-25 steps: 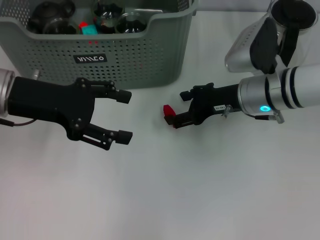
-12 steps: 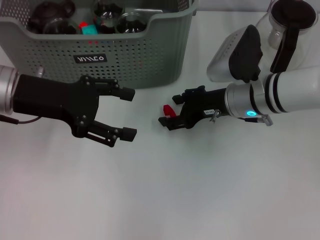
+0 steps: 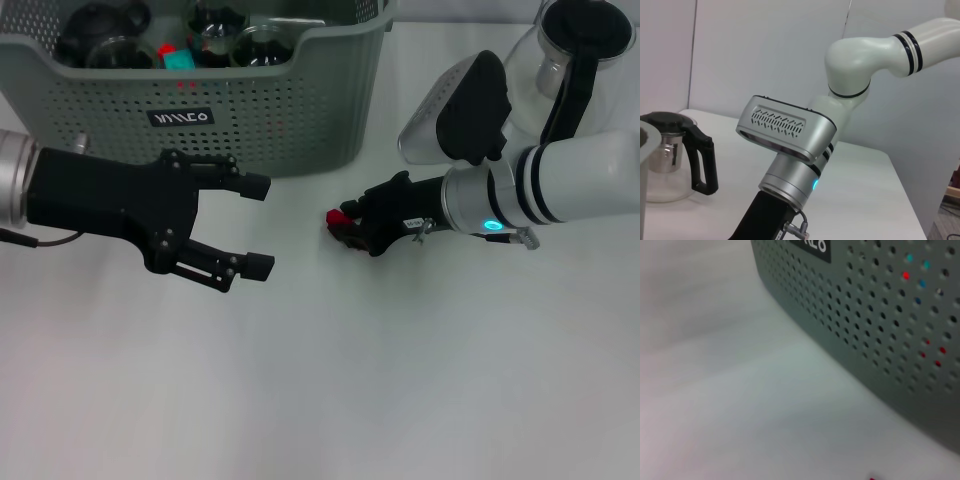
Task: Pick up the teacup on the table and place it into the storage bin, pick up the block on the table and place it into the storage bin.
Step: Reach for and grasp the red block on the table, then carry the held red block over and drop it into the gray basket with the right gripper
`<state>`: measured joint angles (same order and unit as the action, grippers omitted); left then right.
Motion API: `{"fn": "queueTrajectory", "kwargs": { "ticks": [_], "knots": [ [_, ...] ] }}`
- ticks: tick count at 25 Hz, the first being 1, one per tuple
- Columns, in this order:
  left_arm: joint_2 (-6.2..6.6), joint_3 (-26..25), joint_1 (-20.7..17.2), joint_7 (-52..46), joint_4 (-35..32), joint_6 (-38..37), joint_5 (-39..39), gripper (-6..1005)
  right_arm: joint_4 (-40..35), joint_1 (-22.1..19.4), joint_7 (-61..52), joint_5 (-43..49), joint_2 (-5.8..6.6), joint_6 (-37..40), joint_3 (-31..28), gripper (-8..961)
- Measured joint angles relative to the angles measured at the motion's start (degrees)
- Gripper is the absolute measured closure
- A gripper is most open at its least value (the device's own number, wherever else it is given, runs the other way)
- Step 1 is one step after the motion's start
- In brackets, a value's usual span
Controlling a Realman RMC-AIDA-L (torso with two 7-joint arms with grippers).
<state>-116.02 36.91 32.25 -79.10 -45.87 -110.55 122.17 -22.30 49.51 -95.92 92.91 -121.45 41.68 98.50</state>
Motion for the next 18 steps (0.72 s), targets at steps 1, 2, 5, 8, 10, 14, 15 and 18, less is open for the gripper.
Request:
{"fn": "queueTrajectory", "kwargs": {
  "ticks": [1,2,5,8,10,14,15,18],
  "knots": [
    [0.00,0.0,0.0,0.0,0.0,0.0,-0.1,57,-0.1,0.0,0.0,0.0,-0.01,0.0,0.2,366],
    [0.00,0.0,0.0,0.0,0.0,0.0,-0.2,57,-0.2,0.0,-0.1,0.1,-0.02,0.1,0.3,412],
    [0.06,0.0,0.0,0.0,0.0,0.0,-0.2,57,-1.3,-0.5,-0.1,0.1,0.07,0.8,0.3,626],
    [0.14,0.0,-0.1,0.0,0.0,0.0,-0.3,58,-2.5,-1.4,-0.2,0.1,0.32,1.1,0.4,725],
    [0.31,0.0,-0.3,-0.1,0.0,-0.1,-0.3,58,-3.3,-2.0,-0.2,0.1,0.65,2.6,0.2,742],
    [1.23,-0.1,-1.2,-1.5,0.1,-0.5,0.1,58,-7.7,-5.0,-0.2,0.8,2.21,12.6,-1.8,758],
    [1.48,0.0,-1.7,-2.2,0.1,-0.7,0.2,59,-9.3,-6.1,-0.2,1.2,2.82,16.7,-2.9,758],
    [2.07,0.1,-3.9,-3.3,0.0,-1.2,0.3,59,-13.8,-8.5,-1.2,1.6,4.55,29.8,-7.3,758]
  ]
}}
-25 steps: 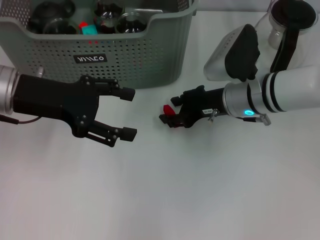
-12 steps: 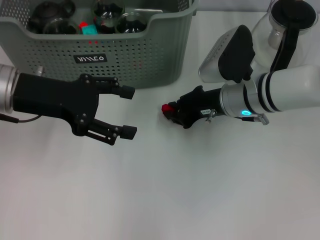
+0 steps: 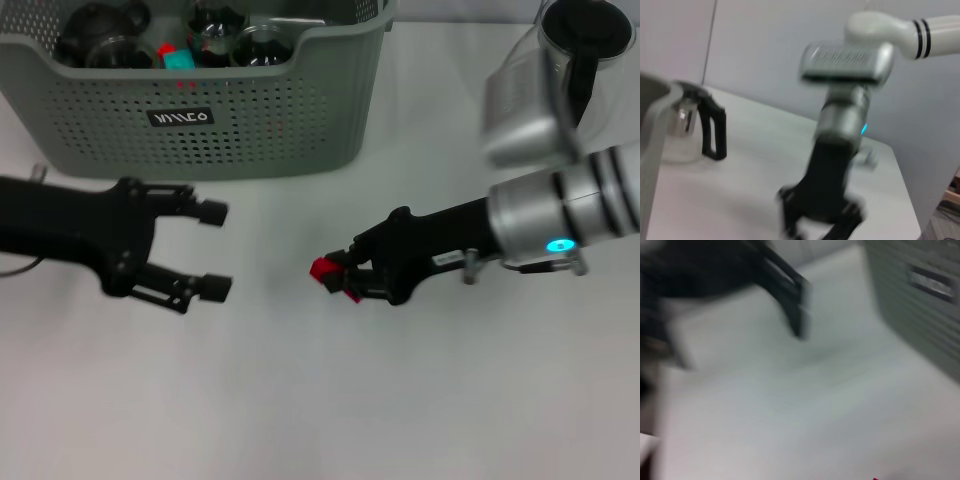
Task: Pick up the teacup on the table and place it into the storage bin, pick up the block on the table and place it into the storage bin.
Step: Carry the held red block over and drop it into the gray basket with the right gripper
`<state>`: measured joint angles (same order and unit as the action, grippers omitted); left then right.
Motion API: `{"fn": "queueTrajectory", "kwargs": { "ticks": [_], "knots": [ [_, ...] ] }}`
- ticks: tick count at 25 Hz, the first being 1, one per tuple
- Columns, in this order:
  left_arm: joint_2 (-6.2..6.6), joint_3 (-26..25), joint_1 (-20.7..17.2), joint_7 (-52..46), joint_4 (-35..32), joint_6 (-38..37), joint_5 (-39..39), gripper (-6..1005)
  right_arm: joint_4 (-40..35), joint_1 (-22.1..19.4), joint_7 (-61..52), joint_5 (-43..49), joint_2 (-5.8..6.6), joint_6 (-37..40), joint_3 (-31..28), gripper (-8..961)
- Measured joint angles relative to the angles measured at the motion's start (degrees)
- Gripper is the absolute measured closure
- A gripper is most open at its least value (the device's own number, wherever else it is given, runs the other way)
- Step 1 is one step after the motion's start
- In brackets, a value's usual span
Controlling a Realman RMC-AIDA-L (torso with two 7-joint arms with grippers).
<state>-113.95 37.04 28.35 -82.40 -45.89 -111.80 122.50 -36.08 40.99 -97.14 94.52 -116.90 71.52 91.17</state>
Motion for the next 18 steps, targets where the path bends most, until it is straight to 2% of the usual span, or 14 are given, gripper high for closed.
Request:
{"fn": "queueTrajectory", "kwargs": {
  "ticks": [3,6,8,11,18],
  "knots": [
    [0.34,-1.5,-2.2,-0.6,-0.2,0.3,0.1,59,-6.2,-2.2,-1.9,0.0,0.67,8.4,-5.6,758],
    [0.51,-5.8,-4.2,-0.3,-0.4,1.0,0.1,59,-13.6,-2.9,-3.8,0.0,0.08,11.0,-11.0,759],
    [0.55,-8.0,-4.7,0.0,-0.4,1.3,0.2,59,-16.3,-1.0,-4.8,0.1,-0.48,11.1,-13.7,759],
    [0.52,-10.6,-5.1,0.4,-0.1,1.5,0.1,59,-16.8,5.4,-6.4,2.5,-1.22,7.8,-16.8,759],
    [-0.61,-10.9,-3.9,0.6,0.0,2.7,-0.1,58,-10.3,20.0,-9.0,11.3,-2.90,-9.1,-19.0,759]
  ]
}}
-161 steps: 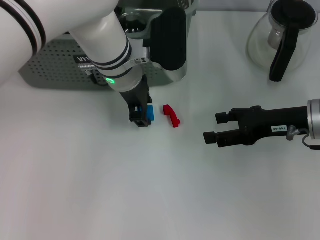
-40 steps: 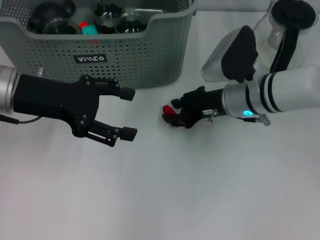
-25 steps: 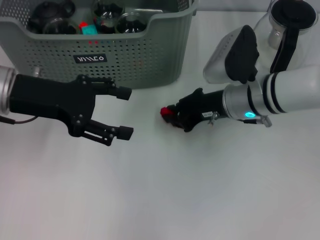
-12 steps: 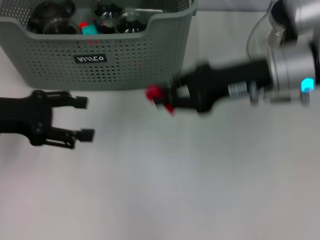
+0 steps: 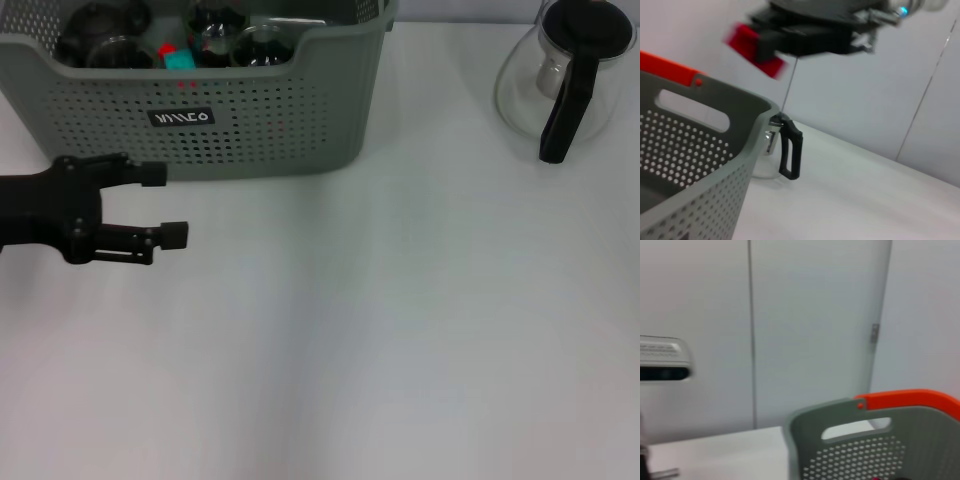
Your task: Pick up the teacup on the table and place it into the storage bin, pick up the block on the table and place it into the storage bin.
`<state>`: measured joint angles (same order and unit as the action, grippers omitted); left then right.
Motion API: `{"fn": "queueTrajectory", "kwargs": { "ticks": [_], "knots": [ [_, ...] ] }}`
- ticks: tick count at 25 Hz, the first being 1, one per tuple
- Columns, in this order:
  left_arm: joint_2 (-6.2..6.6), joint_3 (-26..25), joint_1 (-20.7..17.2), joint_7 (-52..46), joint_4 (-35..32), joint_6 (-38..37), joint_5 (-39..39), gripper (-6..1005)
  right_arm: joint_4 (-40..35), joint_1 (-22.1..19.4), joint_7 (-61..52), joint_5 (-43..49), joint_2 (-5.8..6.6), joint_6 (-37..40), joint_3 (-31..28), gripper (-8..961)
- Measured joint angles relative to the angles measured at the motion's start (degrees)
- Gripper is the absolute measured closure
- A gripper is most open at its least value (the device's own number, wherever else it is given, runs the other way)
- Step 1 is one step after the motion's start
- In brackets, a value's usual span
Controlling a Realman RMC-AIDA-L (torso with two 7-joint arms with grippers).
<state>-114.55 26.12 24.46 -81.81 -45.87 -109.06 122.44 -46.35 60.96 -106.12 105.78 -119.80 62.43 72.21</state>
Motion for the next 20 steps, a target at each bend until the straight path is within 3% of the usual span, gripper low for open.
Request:
{"fn": "queueTrajectory", "kwargs": {
  "ticks": [5,12,18,20],
  "knots": [
    [-0.41,0.3,1.0,-0.2,0.0,0.5,0.1,58,3.6,3.7,-2.0,4.3,-0.42,-5.5,0.5,758],
    [-0.47,0.1,1.7,-0.4,0.8,0.7,0.1,58,1.9,2.3,-3.6,6.2,-0.16,-5.8,0.2,541],
    [-0.12,-0.3,2.0,-0.3,0.8,-0.2,-2.5,57,-12.7,-6.0,-2.8,5.4,0.07,6.9,-0.7,404],
    [0.27,-0.3,2.2,-0.3,0.8,-1.0,-3.1,57,-20.6,-12.9,-2.6,5.3,-0.14,16.7,-1.2,359]
  ]
}}
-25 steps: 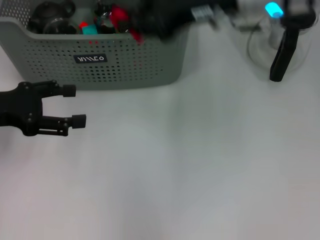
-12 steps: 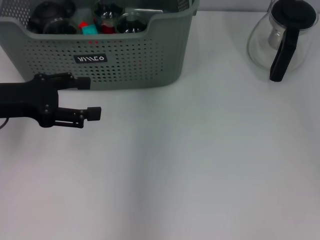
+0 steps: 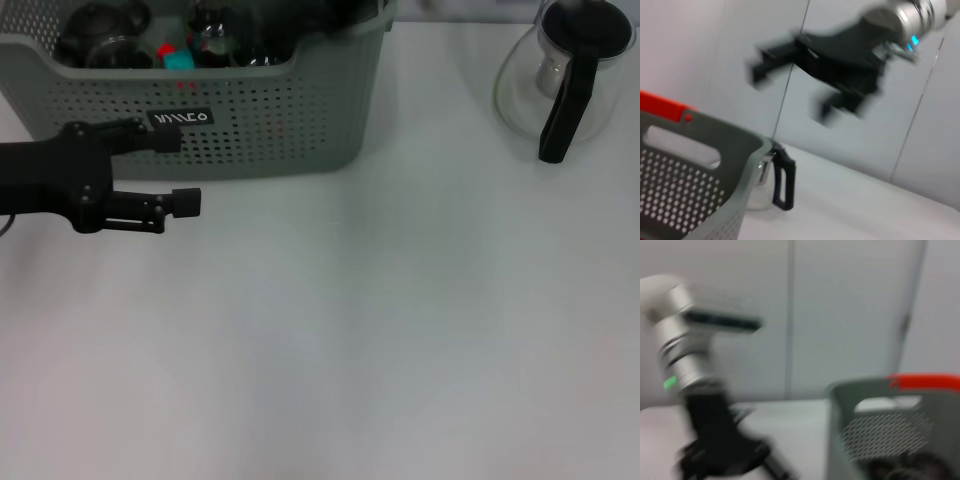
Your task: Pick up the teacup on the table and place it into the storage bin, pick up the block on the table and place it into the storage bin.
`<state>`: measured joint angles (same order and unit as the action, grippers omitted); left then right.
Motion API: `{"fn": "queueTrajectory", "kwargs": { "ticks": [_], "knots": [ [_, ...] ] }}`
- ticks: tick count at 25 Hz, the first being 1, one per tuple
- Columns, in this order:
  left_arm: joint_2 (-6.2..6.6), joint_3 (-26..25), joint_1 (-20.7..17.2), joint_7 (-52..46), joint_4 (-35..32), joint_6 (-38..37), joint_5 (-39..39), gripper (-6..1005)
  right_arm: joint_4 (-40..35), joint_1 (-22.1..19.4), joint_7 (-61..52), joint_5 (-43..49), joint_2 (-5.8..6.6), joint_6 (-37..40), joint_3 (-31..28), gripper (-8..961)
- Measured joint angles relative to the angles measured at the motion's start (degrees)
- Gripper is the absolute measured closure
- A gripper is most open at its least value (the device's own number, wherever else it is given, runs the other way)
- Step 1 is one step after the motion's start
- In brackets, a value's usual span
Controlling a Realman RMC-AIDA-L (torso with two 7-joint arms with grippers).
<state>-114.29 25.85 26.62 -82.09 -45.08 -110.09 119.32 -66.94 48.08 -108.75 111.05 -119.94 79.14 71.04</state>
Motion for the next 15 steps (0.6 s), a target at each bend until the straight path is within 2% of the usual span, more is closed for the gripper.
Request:
{"fn": "queueTrajectory", "kwargs": {
  "ticks": [1,5,7,9,10,15],
  "knots": [
    [0.20,0.0,0.0,0.0,0.0,-0.4,-0.1,57,0.0,0.0,0.0,0.0,0.00,0.0,0.0,336],
    [1.14,0.1,-0.2,0.0,0.1,-0.8,0.1,57,-4.2,-8.3,2.1,-0.4,-0.18,9.3,0.2,192],
    [1.47,0.2,-0.4,0.0,0.5,-0.5,0.5,57,-3.1,-12.5,5.5,-0.9,-0.25,11.1,0.5,111],
    [1.51,0.4,-0.4,0.1,0.7,0.0,1.3,57,0.1,-15.0,9.5,-1.5,-0.28,11.0,0.6,52],
    [1.36,0.5,-0.4,0.3,0.8,0.7,2.0,57,1.5,-15.7,11.3,-1.8,-0.32,10.8,0.6,22],
    [-0.12,2.1,0.3,0.5,1.9,5.1,5.1,57,14.6,-15.6,23.6,-5.2,-0.28,8.9,0.1,26]
  ]
}}
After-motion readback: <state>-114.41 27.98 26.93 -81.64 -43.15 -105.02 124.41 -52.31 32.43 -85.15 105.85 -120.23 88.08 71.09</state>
